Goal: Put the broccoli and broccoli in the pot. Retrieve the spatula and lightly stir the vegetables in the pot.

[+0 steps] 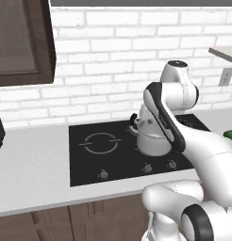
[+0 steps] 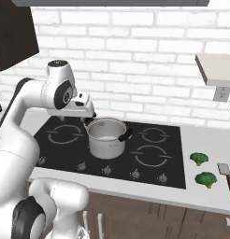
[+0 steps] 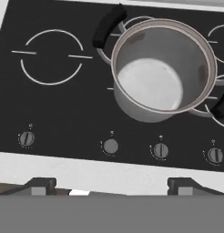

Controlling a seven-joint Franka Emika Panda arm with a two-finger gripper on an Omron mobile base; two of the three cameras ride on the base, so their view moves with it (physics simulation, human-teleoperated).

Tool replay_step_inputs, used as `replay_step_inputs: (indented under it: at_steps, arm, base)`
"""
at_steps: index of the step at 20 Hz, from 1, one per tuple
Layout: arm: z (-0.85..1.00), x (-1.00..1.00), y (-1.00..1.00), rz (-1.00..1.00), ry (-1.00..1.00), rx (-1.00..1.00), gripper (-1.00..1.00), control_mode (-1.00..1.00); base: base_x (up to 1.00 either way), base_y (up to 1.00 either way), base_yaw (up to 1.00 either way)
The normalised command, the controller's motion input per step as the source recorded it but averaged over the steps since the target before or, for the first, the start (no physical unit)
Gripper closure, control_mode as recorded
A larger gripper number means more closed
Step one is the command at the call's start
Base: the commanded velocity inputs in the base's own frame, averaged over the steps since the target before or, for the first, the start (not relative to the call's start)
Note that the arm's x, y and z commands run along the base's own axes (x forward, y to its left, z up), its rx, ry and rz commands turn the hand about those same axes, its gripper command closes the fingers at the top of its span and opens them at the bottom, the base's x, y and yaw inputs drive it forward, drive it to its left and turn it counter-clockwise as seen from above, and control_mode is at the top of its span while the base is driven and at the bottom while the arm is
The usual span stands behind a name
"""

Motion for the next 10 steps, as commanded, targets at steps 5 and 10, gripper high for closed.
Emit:
replay_step_inputs:
  at_steps: [5, 10]
  arm:
    - [-0.12, -0.03, 0.0, 0.0, 0.04, -0.02, -1.0, -1.0]
    - [-0.01, 0.0, 0.0, 0.0, 0.03, 0.0, -1.0, -1.0]
  base:
    - [0.0, 0.0, 0.0]
    - [0.0, 0.0, 0.0]
